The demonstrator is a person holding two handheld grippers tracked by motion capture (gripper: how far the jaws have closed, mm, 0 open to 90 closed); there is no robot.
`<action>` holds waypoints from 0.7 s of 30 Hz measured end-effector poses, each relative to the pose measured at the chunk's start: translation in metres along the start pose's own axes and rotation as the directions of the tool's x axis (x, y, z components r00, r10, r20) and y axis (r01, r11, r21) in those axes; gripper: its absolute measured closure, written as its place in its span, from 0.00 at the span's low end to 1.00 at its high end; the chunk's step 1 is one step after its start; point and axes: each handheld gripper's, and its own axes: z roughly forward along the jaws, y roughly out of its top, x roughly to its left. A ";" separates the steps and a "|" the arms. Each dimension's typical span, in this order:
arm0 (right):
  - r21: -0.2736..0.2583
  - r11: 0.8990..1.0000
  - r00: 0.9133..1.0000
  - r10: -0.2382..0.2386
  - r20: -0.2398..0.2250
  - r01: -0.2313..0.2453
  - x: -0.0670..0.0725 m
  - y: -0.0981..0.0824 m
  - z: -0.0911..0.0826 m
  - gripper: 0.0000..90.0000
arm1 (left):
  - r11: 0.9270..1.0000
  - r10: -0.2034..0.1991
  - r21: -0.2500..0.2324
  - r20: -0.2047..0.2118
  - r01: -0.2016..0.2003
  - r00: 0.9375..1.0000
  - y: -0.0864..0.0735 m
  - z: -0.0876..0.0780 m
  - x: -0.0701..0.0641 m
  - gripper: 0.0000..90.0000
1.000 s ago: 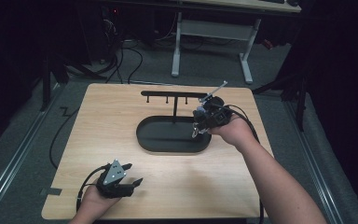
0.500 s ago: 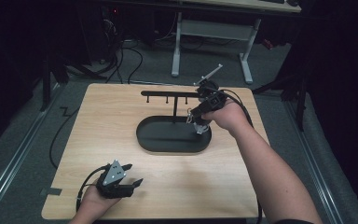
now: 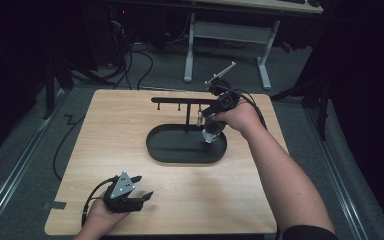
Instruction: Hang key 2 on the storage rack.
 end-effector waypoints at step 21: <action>0.002 1.000 1.000 0.030 -0.006 -0.030 -0.009 0.012 0.009 0.99 | 1.000 0.008 0.002 0.002 -0.008 1.000 0.000 0.001 -0.001 0.37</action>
